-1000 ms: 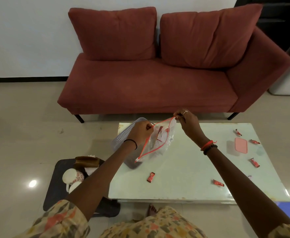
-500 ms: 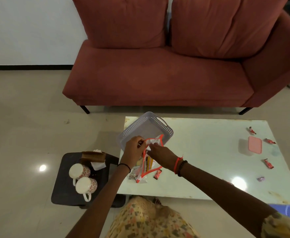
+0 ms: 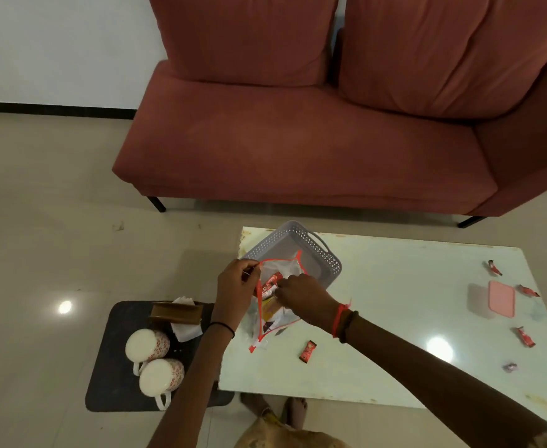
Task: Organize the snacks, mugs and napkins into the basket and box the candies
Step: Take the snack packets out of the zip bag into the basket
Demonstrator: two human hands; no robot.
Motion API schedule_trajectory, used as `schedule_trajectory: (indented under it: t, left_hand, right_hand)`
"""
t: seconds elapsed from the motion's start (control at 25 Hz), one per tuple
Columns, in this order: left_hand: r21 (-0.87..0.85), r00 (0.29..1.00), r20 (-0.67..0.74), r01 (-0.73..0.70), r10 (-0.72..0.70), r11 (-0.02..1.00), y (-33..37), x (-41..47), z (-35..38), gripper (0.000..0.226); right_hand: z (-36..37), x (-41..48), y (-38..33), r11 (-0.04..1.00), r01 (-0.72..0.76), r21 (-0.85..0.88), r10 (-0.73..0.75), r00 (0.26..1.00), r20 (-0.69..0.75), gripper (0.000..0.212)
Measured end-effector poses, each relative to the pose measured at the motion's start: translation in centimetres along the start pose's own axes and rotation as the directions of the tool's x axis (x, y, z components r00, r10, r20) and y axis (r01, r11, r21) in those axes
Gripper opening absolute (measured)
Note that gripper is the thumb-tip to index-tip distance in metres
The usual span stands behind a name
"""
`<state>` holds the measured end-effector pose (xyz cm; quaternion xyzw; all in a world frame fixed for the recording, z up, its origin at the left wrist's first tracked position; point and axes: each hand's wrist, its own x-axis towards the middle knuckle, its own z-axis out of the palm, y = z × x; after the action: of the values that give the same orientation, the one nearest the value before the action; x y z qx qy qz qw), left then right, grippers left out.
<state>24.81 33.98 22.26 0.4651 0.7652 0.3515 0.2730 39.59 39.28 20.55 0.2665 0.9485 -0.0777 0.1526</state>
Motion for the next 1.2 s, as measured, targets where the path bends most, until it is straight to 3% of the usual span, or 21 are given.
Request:
schedule_trajectory:
  t: [0.12, 0.24, 0.32, 0.4, 0.48, 0.56, 0.68, 0.84, 1.04, 1.12, 1.2]
  left_hand:
    - [-0.019, 1.000, -0.022, 0.016, -0.016, 1.000, -0.8, 2.4, -1.2, 0.019]
    - [-0.016, 0.999, -0.041, 0.028, -0.028, 0.999, -2.4, 4.3, -2.3, 0.021]
    - [-0.020, 0.998, -0.063, 0.018, -0.019, 1.000, -3.4, 5.1, -2.7, 0.021]
    - [-0.043, 0.997, -0.079, 0.019, -0.022, 0.999, -4.2, 5.6, -2.6, 0.019]
    - [-0.062, 0.997, -0.077, 0.016, -0.021, 0.998, -4.7, 5.7, -2.4, 0.018]
    - [-0.065, 0.997, -0.072, 0.012, -0.016, 0.998, -5.2, 5.7, -2.2, 0.019]
    - [-0.049, 0.996, -0.084, 0.013, -0.017, 0.999, -6.4, 5.9, -2.0, 0.021]
    - [-0.063, 0.995, -0.083, 0.058, -0.063, 0.996, -7.7, 5.8, -1.9, 0.022]
    - [-0.102, 0.994, -0.056, 0.088, -0.094, 0.991, -7.6, 5.9, -1.9, 0.021]
    - [-0.097, 0.995, -0.055, 0.079, -0.084, 0.992, -7.2, 5.7, -1.9, 0.020]
    - [-0.073, 0.996, -0.058, 0.058, -0.062, 0.996, -6.8, 5.6, -1.8, 0.019]
  right_hand:
    - [-4.2, -1.2, 2.2, 0.888, -0.194, 0.418, 0.277, 0.949, -0.147, 0.034]
    - [-6.1, -3.0, 7.0, 0.515, -0.208, 0.831, 0.556, 0.819, -0.139, 0.015]
    - [-4.0, -2.8, 11.0, 0.291, -0.156, 0.944, 0.697, 0.710, -0.098, 0.019]
    - [0.6, -0.6, 14.4, 0.199, -0.272, 0.941, 0.804, 0.594, 0.002, 0.025]
    - [6.7, 2.5, 16.8, 0.254, -0.524, 0.813, 0.852, 0.519, 0.069, 0.025]
    - [12.0, 5.5, 17.5, 0.312, -0.659, 0.684, 0.838, 0.531, 0.129, 0.024]
    - [17.5, 8.8, 18.3, 0.339, -0.701, 0.628, 0.798, 0.567, 0.202, 0.028]
    - [20.6, 10.6, 19.1, 0.294, -0.748, 0.594, 0.818, 0.519, 0.247, 0.033]
    - [18.5, 9.9, 19.1, 0.329, -0.713, 0.619, 0.882, 0.466, 0.067, 0.035]
    - [14.5, 10.0, 17.8, 0.363, -0.582, 0.728, 0.880, 0.471, -0.062, 0.027]
    - [9.0, 9.7, 14.6, 0.464, -0.344, 0.816, 0.813, 0.532, -0.237, 0.009]
